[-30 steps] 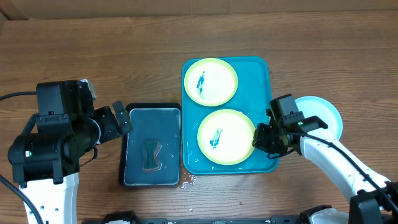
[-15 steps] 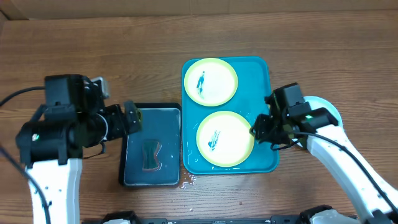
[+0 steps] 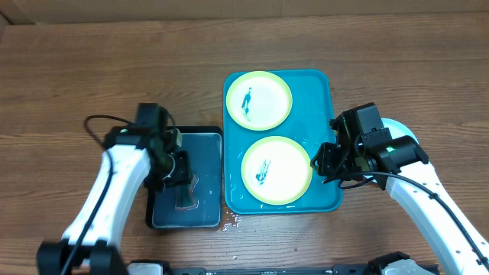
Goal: Clean dirty plates on tray and stack at the side
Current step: 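Dip the sponge in the black tray water with the left gripper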
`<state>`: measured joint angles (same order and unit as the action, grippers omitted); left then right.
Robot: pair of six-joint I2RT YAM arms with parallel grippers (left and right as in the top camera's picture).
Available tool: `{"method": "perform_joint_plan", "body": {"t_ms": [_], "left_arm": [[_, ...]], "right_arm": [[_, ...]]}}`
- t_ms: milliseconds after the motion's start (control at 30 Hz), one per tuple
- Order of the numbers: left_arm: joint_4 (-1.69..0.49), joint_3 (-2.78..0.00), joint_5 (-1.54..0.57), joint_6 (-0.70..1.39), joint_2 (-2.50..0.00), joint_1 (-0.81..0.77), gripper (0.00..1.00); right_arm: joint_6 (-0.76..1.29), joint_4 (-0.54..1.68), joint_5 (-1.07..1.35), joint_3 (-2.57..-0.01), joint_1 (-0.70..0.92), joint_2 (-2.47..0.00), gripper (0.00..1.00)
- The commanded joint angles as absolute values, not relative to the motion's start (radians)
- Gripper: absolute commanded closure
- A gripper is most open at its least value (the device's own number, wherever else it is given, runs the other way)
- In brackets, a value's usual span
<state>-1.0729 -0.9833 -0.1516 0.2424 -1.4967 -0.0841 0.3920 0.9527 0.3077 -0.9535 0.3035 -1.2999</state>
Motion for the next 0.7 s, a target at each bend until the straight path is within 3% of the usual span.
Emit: {"method": "perform_joint_plan", "body": {"t_ms": [0, 100, 200, 300, 400, 467, 667], "left_arm": [[-1.050, -0.975, -0.050, 0.317, -1.576, -0.120, 0.68], [-1.038, -0.975, 0.019, 0.374, -1.668, -0.151, 0.79], [-1.013, -0.974, -0.009, 0.368, -1.723, -0.154, 0.79], [-0.989, -0.975, -0.080, 0.334, -1.758, -0.154, 0.71], [-1.009, -0.976, -0.094, 0.326, -1.759, -0.154, 0.83], [-1.020, -0.980, -0.094, 0.320, -1.744, -0.154, 0.83], [-1.056, -0.982, -0.060, 0.319, -1.654, -0.154, 0.48]], "right_arm": [[0.389, 0.949, 0.308, -0.970, 0.308, -1.292, 0.71], [0.389, 0.952, 0.308, -0.970, 0.308, -1.292, 0.71], [0.389, 0.953, 0.307, -0.970, 0.308, -1.292, 0.71], [0.389, 0.952, 0.287, -0.970, 0.308, -1.292, 0.71], [0.389, 0.955, 0.286, -0.970, 0.308, -1.292, 0.71], [0.389, 0.962, 0.286, -0.970, 0.308, -1.292, 0.71], [0.389, 0.972, 0.285, -0.970, 0.308, -1.292, 0.71]]}}
